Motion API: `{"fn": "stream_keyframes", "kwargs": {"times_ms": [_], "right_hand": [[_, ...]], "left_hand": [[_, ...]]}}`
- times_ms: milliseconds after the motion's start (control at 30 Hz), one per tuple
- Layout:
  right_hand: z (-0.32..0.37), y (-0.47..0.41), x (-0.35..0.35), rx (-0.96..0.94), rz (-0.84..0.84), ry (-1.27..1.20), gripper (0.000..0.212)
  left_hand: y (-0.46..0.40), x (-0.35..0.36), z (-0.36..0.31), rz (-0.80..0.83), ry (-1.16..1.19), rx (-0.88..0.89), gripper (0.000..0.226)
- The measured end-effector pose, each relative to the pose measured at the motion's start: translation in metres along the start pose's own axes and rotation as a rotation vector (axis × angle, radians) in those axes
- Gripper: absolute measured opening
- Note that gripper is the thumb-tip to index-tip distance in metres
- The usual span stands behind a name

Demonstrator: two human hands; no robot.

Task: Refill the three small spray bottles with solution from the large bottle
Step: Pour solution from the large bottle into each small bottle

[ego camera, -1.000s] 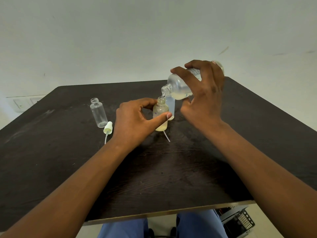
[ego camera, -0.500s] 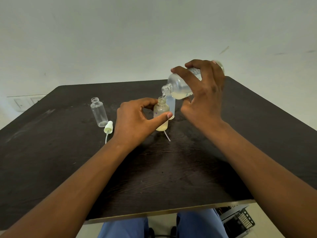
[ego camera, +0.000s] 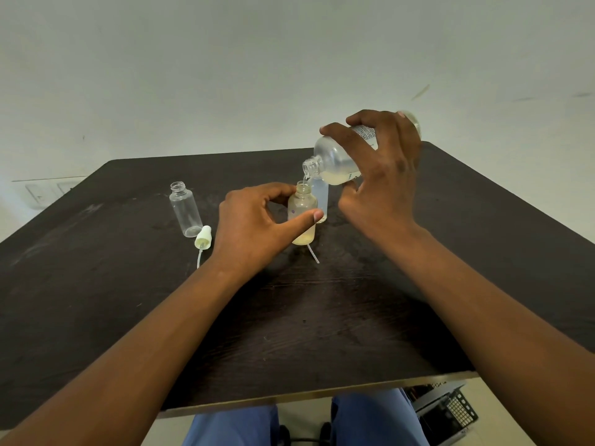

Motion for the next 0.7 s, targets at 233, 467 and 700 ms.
{"fn": "stream_keyframes", "kwargs": {"times_ms": [233,467,700], "right_hand": [[-0.0002,-0.0002,-0.0009,-0.003,-0.004,0.006,0.069],[0.0006,-0.0009,-0.0007,-0.011,-0.012,-0.004,0.068],[0.0003,-0.0004,-0.0004,-0.010,-0.011,-0.001,0.069]], "left_hand": [[0.0004,-0.0005,-0.0001,-0.001,0.007,-0.006,0.048],[0.0003,-0.0005,-0.0001,-0.007,0.006,-0.007,0.047],[0.0001,-0.0001,0.0009,-0.004,0.000,-0.010,0.047]]}}
Point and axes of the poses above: each hand's wrist, its own y-axis away from the middle knuckle, its own x-axis out of the palm, z = x × y, the point moved 7 cm from there along -y, towards the middle knuckle, and after that the axes turned 1 degree about x, right-handed, at the moved point
